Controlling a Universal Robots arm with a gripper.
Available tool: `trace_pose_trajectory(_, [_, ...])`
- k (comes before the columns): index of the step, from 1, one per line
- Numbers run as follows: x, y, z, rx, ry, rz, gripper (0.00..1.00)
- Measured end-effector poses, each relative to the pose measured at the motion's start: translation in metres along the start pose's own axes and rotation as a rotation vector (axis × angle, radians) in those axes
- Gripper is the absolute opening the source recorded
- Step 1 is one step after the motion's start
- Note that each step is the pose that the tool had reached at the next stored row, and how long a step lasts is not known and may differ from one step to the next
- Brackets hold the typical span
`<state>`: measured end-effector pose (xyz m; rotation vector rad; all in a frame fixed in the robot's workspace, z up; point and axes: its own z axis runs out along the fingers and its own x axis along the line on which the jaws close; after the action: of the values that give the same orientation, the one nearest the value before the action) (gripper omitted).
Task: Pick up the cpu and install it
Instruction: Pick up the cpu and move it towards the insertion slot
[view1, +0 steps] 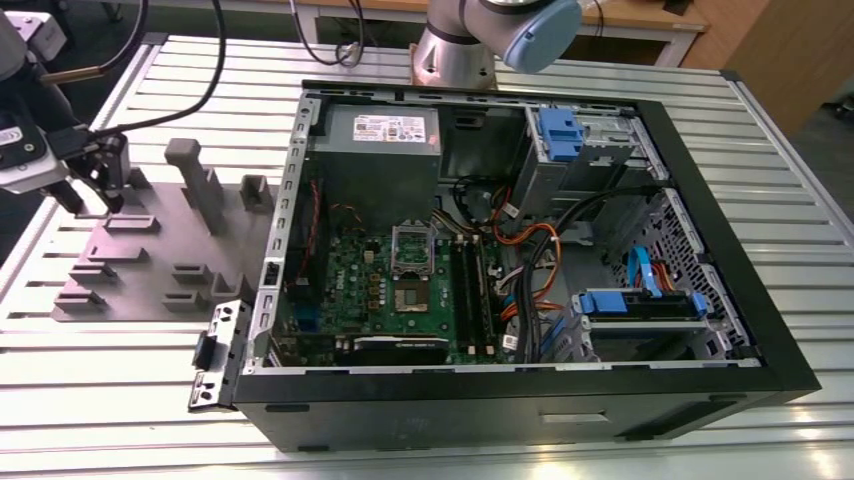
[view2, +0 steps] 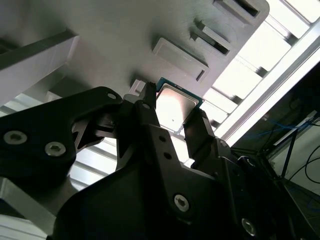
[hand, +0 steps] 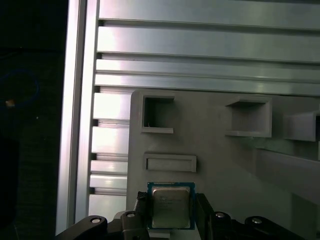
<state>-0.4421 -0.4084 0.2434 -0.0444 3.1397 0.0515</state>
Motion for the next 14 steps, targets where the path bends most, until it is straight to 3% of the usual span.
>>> trace_pose_trajectory(14, [0.0000, 0.0001, -0.0038, 0.0000, 0.0001, 0.000, 0.47])
